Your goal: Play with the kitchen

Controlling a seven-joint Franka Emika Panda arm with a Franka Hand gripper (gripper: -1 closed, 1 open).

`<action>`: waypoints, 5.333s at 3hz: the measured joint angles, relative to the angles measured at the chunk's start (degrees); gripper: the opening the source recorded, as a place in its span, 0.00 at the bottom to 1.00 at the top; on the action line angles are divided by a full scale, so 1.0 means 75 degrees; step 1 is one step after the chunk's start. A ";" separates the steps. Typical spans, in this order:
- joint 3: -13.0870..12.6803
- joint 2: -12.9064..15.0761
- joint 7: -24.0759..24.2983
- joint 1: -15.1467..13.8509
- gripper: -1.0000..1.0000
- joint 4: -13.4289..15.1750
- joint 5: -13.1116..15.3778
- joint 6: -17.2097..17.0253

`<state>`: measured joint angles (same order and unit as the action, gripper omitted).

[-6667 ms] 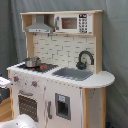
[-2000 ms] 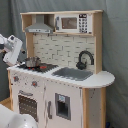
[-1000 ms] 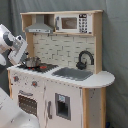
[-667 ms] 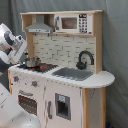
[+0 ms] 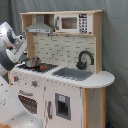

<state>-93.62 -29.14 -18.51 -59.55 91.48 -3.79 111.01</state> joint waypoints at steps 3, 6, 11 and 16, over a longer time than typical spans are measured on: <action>-0.1530 0.0156 0.0005 -0.1832 1.00 -0.0848 -0.0490 -0.0564; -0.3054 0.0106 -0.0022 -0.3439 1.00 -0.1759 -0.0766 -0.0890; -0.5501 -0.0551 -0.0740 -0.6132 1.00 -0.3271 -0.0843 -0.1279; -0.6210 -0.0932 -0.2388 -0.7007 0.00 -0.4323 -0.0914 -0.2887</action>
<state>-140.19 -36.13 -36.42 -112.10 59.06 -10.64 89.36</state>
